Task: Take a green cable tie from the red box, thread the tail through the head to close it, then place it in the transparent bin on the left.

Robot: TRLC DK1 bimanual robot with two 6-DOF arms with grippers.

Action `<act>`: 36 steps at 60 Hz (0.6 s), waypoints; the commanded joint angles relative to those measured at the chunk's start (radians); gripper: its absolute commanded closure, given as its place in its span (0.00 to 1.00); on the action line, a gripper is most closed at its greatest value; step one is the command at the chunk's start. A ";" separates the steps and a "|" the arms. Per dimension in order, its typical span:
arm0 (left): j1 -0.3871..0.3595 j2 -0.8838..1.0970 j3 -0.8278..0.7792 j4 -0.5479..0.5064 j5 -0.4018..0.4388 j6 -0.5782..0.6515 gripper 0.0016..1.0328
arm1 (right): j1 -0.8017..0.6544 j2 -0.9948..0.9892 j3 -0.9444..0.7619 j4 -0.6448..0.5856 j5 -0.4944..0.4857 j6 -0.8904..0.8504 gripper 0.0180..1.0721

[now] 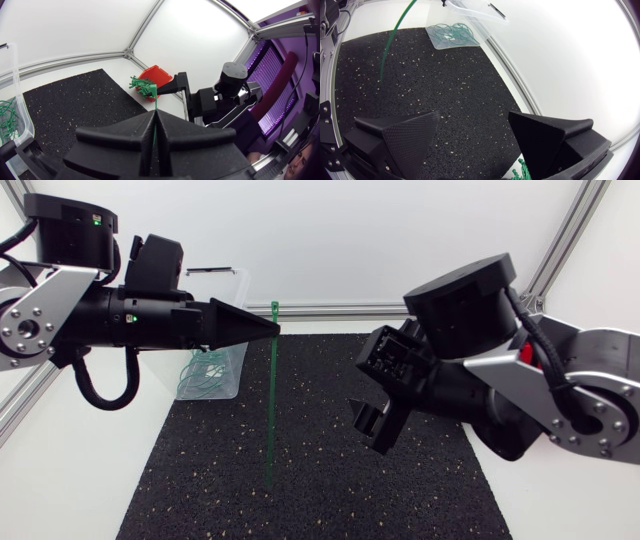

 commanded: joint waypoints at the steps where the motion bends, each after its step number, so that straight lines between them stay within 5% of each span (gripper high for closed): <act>1: -0.014 -0.010 0.049 -0.020 -0.013 0.021 0.97 | 0.020 -0.040 -0.029 -0.016 0.026 0.017 0.04; 21: -0.078 0.112 0.262 -0.236 -0.076 0.062 0.97 | 0.119 -0.014 -0.112 0.096 0.170 -0.109 0.08; 36: -0.047 0.199 0.356 -0.288 -0.077 0.048 0.97 | 0.218 -0.016 -0.205 0.329 0.231 -0.355 0.12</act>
